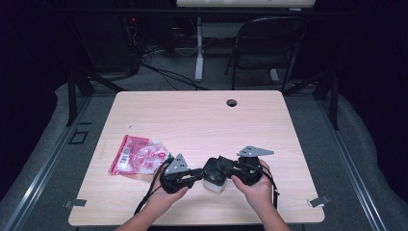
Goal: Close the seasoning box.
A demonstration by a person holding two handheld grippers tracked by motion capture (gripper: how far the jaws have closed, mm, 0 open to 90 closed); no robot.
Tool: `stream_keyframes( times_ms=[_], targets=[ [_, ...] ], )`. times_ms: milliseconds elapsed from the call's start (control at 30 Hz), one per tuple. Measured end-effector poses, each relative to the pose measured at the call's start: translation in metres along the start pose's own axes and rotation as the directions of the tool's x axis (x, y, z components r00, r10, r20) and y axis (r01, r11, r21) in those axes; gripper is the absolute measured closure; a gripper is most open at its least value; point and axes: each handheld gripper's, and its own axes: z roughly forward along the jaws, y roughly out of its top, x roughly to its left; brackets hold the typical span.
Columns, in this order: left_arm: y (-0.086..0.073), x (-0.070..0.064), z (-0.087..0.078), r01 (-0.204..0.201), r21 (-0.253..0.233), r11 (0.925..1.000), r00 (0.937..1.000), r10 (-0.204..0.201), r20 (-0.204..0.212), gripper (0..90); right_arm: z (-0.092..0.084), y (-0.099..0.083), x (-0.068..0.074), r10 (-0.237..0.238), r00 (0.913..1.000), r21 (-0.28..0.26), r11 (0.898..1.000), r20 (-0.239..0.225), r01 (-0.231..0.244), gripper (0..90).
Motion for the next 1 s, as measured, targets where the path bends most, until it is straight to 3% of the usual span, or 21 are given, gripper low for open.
stream_keyframes(
  times_ms=[500, 767, 1000],
  targets=[
    [-0.005, 0.004, -0.003, 0.018, 0.022, 0.9996, 0.9995, -0.018, -0.024, 69.6, 0.004, 0.001, -0.001, -0.001, 1.0, 0.012, 1.0, 0.004, 0.001, 69.1],
    [-0.007, 0.01, -0.005, 0.041, 0.019, 0.999, 0.9991, -0.041, -0.014, 52.6, 0.006, 0.001, 0.0, -0.006, 1.0, 0.018, 1.0, 0.005, 0.006, 67.1],
    [-0.007, 0.01, -0.004, 0.035, 0.016, 0.9993, 0.9984, -0.034, -0.046, 46.0, 0.006, 0.002, 0.0, -0.008, 0.9999, 0.019, 1.0, 0.007, 0.007, 66.6]
  ],
)
